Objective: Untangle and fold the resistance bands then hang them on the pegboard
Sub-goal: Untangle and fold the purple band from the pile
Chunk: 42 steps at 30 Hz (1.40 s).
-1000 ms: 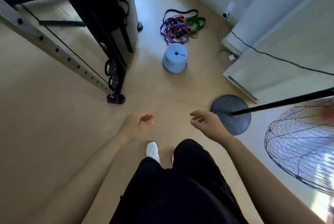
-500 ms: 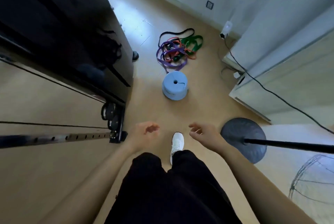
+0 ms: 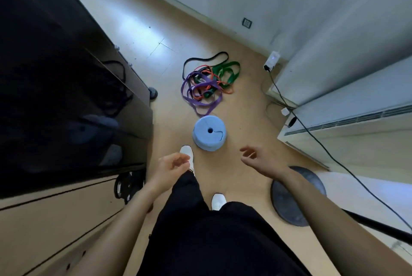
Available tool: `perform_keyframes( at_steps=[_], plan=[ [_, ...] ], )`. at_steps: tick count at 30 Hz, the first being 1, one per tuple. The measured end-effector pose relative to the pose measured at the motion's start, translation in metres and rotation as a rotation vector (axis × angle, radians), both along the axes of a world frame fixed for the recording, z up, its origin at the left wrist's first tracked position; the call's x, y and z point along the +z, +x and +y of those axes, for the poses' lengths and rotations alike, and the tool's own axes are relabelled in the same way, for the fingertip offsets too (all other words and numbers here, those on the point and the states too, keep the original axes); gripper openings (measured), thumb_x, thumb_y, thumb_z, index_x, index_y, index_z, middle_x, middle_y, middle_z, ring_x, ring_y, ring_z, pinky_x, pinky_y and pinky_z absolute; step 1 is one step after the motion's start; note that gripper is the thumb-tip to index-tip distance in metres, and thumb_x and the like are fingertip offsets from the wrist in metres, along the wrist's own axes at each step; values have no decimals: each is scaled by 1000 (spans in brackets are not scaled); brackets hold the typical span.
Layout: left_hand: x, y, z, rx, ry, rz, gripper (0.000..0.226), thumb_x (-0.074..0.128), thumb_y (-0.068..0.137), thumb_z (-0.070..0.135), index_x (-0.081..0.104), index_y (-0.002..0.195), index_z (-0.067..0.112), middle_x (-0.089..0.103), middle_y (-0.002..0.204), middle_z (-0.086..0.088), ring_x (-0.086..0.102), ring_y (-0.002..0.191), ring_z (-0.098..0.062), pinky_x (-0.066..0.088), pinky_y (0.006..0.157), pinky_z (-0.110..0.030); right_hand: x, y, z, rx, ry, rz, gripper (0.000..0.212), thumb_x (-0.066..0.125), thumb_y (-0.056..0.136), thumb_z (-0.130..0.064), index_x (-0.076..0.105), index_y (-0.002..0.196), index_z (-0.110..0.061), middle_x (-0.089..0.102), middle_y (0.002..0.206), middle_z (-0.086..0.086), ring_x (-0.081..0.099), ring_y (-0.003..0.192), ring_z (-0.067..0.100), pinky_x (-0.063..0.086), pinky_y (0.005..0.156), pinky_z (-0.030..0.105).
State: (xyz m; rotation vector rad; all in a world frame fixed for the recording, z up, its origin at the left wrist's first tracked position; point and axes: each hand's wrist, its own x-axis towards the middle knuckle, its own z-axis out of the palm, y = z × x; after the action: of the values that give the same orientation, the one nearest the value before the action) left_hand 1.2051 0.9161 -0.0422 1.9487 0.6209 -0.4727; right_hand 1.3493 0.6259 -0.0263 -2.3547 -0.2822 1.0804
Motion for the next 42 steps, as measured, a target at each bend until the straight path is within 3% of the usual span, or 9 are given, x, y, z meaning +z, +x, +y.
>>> perform_keyframes(
  at_steps=[4, 8, 14, 18, 25, 29, 33, 38, 42],
  plan=[
    [-3, 76, 45, -119, -42, -5, 14, 72, 94, 24, 75, 107, 28, 74, 100, 16, 64, 92, 7, 49, 79, -8, 8, 52, 32, -81, -21, 5, 29, 72, 91, -27, 71, 119, -22, 70, 96, -9, 67, 90, 10, 57, 89, 38],
    [-5, 156, 82, -294, -24, -6, 18, 72, 93, 28, 73, 111, 30, 71, 100, 19, 63, 91, 11, 44, 75, -6, 21, 107, 58, -138, -19, -17, 30, 70, 92, -29, 70, 121, -23, 71, 100, -8, 66, 93, 8, 56, 89, 34],
    [-1, 281, 97, -412, -27, -28, 21, 65, 98, 21, 69, 119, 19, 71, 106, 6, 64, 98, -5, 43, 75, -4, 17, 193, 73, -238, 41, 5, 23, 72, 90, -20, 70, 111, -29, 71, 95, -8, 66, 86, 6, 52, 83, 25],
    [-19, 353, 91, -373, -41, -3, 23, 64, 98, 20, 70, 121, 17, 71, 107, 6, 66, 101, -7, 45, 81, -10, -8, 270, 79, -183, 82, 34, 27, 71, 89, -13, 68, 100, -37, 71, 91, -9, 66, 83, 9, 52, 80, 24],
    [-62, 454, 71, -191, -84, 88, 26, 65, 95, 34, 72, 119, 25, 72, 106, 17, 65, 99, 1, 50, 89, -25, -74, 423, 89, -23, 68, 105, 25, 72, 88, -23, 73, 113, -27, 70, 89, -14, 65, 82, 6, 55, 86, 34],
    [-96, 508, 83, -114, -84, 96, 22, 67, 96, 30, 73, 116, 25, 73, 104, 14, 65, 94, -1, 51, 86, -24, -110, 502, 115, 73, 51, 95, 21, 71, 90, -20, 72, 110, -25, 71, 93, -9, 66, 86, 11, 52, 81, 30],
    [-166, 556, 115, -46, -91, 119, 18, 68, 96, 26, 73, 114, 23, 74, 107, 9, 68, 98, -7, 54, 88, -24, -181, 562, 156, 64, 53, 86, 23, 69, 89, -14, 74, 112, -14, 72, 96, 1, 64, 86, 15, 48, 74, 16],
    [-326, 610, 163, -110, -74, 197, 25, 67, 94, 31, 71, 117, 24, 75, 106, 9, 69, 98, -6, 56, 94, -39, -338, 603, 207, 11, -10, 99, 25, 73, 88, -18, 73, 113, -15, 68, 87, -3, 64, 87, 19, 51, 84, 33],
    [-470, 639, 179, -216, -64, 236, 30, 62, 87, 43, 68, 115, 33, 74, 106, 9, 69, 98, -13, 57, 91, -46, -480, 612, 228, 32, -62, 130, 24, 73, 87, -19, 73, 111, -17, 69, 89, -4, 67, 92, 21, 47, 79, 28]
  ],
)
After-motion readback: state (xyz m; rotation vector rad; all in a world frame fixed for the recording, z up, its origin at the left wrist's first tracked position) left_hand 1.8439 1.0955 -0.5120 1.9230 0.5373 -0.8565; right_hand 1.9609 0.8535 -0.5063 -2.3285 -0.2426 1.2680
